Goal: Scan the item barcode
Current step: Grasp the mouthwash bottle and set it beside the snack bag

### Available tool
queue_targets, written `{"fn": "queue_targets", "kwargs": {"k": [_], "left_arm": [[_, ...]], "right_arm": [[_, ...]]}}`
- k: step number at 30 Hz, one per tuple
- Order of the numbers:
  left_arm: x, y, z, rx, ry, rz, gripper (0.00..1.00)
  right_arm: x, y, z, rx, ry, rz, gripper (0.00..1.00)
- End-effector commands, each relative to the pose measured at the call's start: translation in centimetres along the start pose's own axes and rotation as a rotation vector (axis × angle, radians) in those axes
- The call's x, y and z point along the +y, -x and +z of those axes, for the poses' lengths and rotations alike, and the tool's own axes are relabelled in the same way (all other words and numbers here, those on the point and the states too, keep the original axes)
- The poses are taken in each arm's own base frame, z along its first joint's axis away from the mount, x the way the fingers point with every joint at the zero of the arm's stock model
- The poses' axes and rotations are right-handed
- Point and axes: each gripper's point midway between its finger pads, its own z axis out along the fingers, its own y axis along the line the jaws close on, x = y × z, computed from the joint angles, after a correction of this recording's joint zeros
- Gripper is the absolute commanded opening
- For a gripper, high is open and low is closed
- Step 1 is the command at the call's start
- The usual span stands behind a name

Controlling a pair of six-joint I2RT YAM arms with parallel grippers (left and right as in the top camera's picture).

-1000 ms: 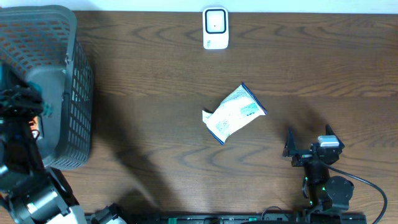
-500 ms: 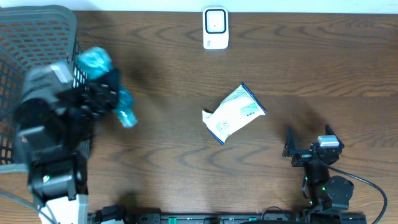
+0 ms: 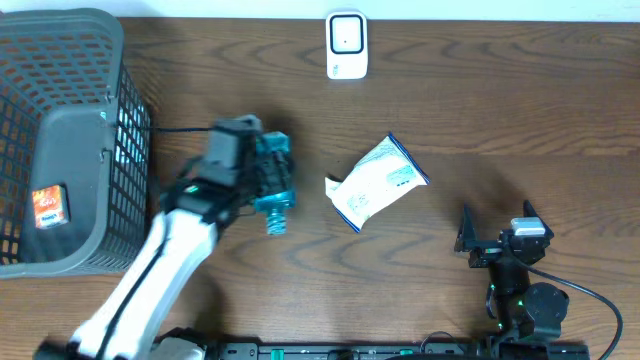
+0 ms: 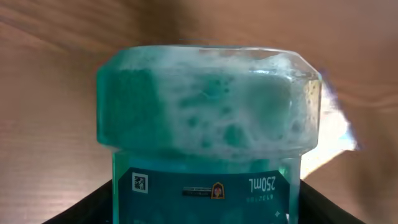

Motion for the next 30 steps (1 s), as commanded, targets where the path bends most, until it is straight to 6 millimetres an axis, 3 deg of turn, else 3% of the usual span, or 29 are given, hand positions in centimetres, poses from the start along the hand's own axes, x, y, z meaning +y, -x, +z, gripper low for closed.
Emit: {"fn": "queue_targets", "kwargs": {"k": [1, 4, 8, 12, 14, 19, 24, 27, 30], "left_arm": [[0.4, -0.7, 3.6, -0.007, 0.115, -0.045, 0.47], [0.6, -2.1, 7.2, 0.003, 0.172, -0.177, 0.47], [-0.2, -3.5, 10.7, 0.013, 0.161, -0.275, 0.47], [-1.3, -4.2, 12.2, 0.004, 0.142, -0.243, 0.48], [-1.4, -4.1, 12.1, -0.009, 0.150, -0.210, 0.57], [-2.6, -2.5, 10.2, -0.049, 0.113, -0.116, 0.79], [-5.2, 0.7, 5.9, -0.155, 0.031, -0.008, 1.00], [-6.2, 3.2, 1.9, -0.269, 0.011, 0.063, 0.98], [-5.9, 5.8, -2.7, -0.418, 0.050, 0.143, 0.98]], "right_arm": [[0.1, -0.2, 0.0, 0.005, 0.002, 0.007, 0.99], [0.1, -0.1, 0.0, 0.005, 0.002, 0.007, 0.99], [0.1, -0.1, 0.0, 0.005, 0.002, 0.007, 0.99], [0.1, -0.1, 0.0, 0.005, 0.002, 0.007, 0.99], [0.1, -0.1, 0.0, 0.005, 0.002, 0.007, 0.99], [0.1, -0.1, 0.0, 0.005, 0.002, 0.007, 0.99], [0.1, -0.1, 0.0, 0.005, 0.002, 0.007, 0.99], [0.1, -0.1, 0.0, 0.005, 0.002, 0.007, 0.99], [0.1, -0.1, 0.0, 0.005, 0.002, 0.007, 0.99]]}}
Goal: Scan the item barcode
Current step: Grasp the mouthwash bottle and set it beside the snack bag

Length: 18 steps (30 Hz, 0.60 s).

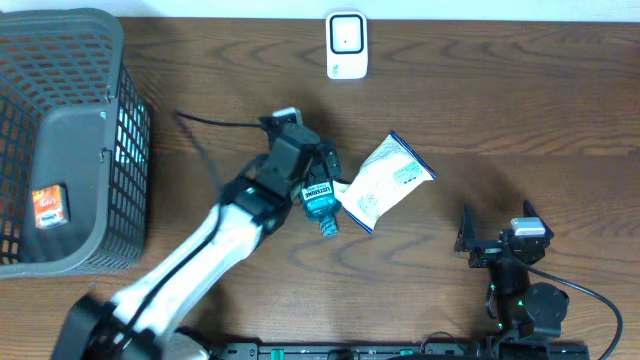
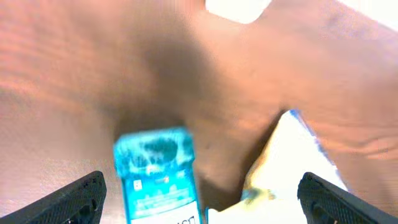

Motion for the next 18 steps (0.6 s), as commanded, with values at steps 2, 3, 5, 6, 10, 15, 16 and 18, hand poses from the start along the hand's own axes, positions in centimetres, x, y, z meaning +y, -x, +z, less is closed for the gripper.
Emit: {"fn": "queue_targets", "kwargs": {"k": [2, 3, 5, 6, 10, 15, 16, 18], "left_arm": [[1.3, 7.6, -6.5, -0.301, 0.127, 0.197, 0.98], [2.9, 9.8, -8.8, -0.401, 0.230, 0.234, 0.98], [5.6, 12.7, -12.0, -0.535, 0.393, 0.226, 0.98], [7.3, 14.2, -14.0, -0.609, 0.491, 0.204, 0.98], [11.5, 17.9, -18.7, -0.753, 0.686, 0.156, 0.98], [15.6, 20.2, -22.4, -0.856, 0.788, 0.049, 0.98], [16.4, 20.5, -22.9, -0.871, 0.808, 0.031, 0.98], [18.0, 20.8, -23.8, -0.887, 0.853, 0.001, 0.98]], "right_arm": [[0.1, -0.1, 0.0, 0.005, 0.002, 0.007, 0.99], [0.1, -0.1, 0.0, 0.005, 0.002, 0.007, 0.99], [0.1, -0.1, 0.0, 0.005, 0.002, 0.007, 0.99], [0.1, -0.1, 0.0, 0.005, 0.002, 0.007, 0.99], [0.1, -0.1, 0.0, 0.005, 0.002, 0.007, 0.99], [0.1, -0.1, 0.0, 0.005, 0.002, 0.007, 0.99], [0.1, -0.1, 0.0, 0.005, 0.002, 0.007, 0.99], [0.1, -0.1, 0.0, 0.005, 0.002, 0.007, 0.99]]}}
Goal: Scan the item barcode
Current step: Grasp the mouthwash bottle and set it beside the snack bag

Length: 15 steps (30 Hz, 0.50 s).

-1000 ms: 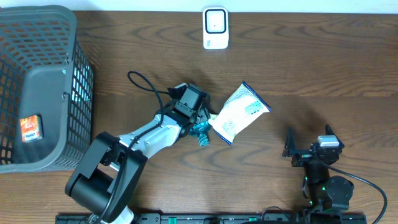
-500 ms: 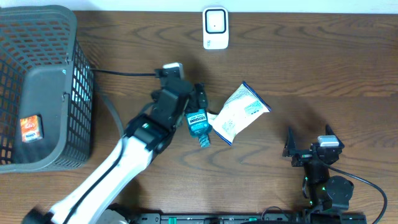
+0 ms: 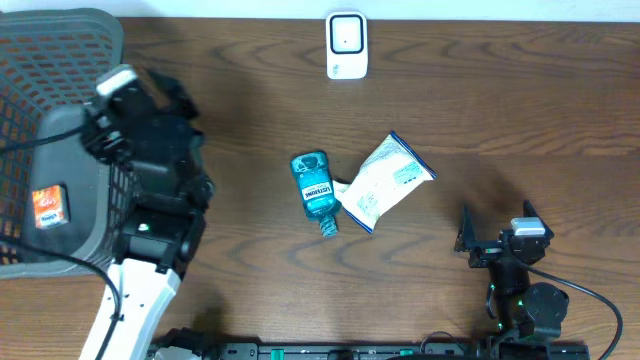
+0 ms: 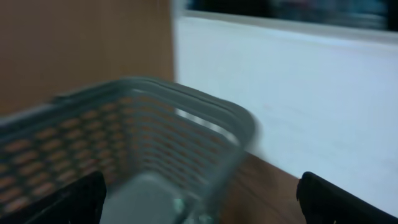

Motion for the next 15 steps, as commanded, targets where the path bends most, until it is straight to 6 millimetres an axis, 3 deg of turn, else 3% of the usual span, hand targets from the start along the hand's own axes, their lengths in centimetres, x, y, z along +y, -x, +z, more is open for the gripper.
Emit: {"fn": "queue_targets", "kwargs": {"k": [1, 4, 9, 15], "left_arm": [[3.8, 1.9, 1.0, -0.040, 0.140, 0.003, 0.98], [6.7, 2.1, 2.1, -0.049, 0.224, -0.059, 0.98], [9.6, 1.1, 4.3, 0.000, 0.219, -0.124, 0.98], [15.6, -4.4, 6.7, 0.200, 0.271, -0.420, 0.98]], "right_arm": [[0.1, -0.1, 0.0, 0.005, 0.002, 0.007, 0.99], [0.1, -0.1, 0.0, 0.005, 0.002, 0.007, 0.99], [0.1, -0.1, 0.0, 0.005, 0.002, 0.007, 0.99], [0.1, -0.1, 0.0, 0.005, 0.002, 0.007, 0.99]]}}
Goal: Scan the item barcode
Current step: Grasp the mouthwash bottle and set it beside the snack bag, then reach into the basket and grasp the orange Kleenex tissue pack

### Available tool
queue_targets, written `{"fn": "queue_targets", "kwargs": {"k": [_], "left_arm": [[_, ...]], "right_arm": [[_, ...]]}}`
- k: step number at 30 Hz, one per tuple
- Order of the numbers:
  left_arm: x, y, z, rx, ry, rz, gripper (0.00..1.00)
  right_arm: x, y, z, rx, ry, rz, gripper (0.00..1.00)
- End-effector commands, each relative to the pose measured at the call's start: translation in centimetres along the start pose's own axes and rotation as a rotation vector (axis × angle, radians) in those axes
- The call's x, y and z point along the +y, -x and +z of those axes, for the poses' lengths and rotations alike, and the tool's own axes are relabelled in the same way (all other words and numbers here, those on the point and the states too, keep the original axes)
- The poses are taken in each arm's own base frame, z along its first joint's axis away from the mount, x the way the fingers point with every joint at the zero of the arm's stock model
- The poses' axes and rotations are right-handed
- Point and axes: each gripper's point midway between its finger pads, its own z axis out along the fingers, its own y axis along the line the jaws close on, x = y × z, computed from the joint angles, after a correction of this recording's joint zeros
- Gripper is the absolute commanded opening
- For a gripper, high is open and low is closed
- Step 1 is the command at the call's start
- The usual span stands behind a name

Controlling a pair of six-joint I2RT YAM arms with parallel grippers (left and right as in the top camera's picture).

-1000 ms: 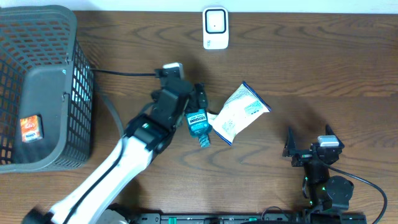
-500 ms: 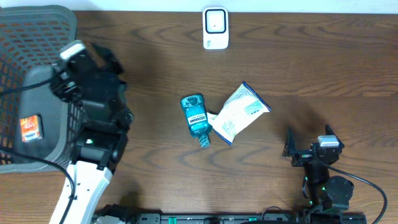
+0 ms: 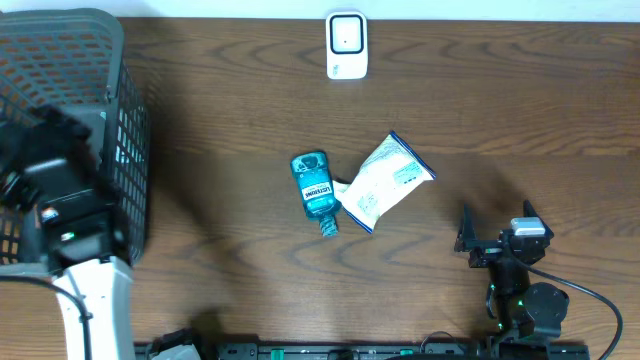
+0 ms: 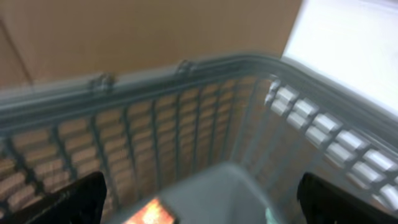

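A teal mouthwash bottle (image 3: 315, 190) lies on the table with its label up, touching a white and blue pouch (image 3: 383, 180) on its right. The white scanner (image 3: 347, 45) stands at the far edge. My left arm (image 3: 62, 205) hangs over the grey basket (image 3: 70, 60). In the wrist view my left gripper (image 4: 202, 202) is open and holds nothing, looking down into the basket at an orange packet (image 4: 147, 214) on its floor. My right gripper (image 3: 495, 238) rests at the near right, its jaws unclear from above.
The basket's mesh walls (image 4: 186, 118) rise around the left gripper. Bare brown tabletop (image 3: 500, 120) lies between the scanner, the two items and the right arm.
My left arm has moved further left, from the basket's right wall to over its inside. The wrist view now looks down into the basket. Bottle and pouch have not moved.
My left gripper first held the teal bottle above the table, left of the pouch. Then the bottle lay beside the pouch with the jaws open over it. After that the arm was back at the basket, and now it is over its inside.
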Motion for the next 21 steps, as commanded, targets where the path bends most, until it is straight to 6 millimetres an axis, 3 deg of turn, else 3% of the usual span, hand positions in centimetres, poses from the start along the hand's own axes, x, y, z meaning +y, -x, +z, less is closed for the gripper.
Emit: {"fn": "queue_targets", "kwargs": {"k": [1, 7, 13, 16, 21], "left_arm": [[1.5, -2.9, 3.1, 0.211, -0.087, -0.295, 0.98], [4.8, -9.3, 6.8, 0.483, -0.062, -0.353, 0.98], [7.2, -15.8, 8.6, 0.671, 0.061, -0.333, 0.98], [7.5, -17.8, 9.0, 0.723, 0.089, -0.324, 0.98], [8.7, -19.2, 9.7, 0.735, 0.150, -0.301, 0.98]], "right_arm": [[0.1, -0.1, 0.0, 0.005, 0.002, 0.007, 0.99], [0.1, -0.1, 0.0, 0.005, 0.002, 0.007, 0.99], [0.1, -0.1, 0.0, 0.005, 0.002, 0.007, 0.99], [0.1, -0.1, 0.0, 0.005, 0.002, 0.007, 0.99], [0.1, -0.1, 0.0, 0.005, 0.002, 0.007, 0.99]]}}
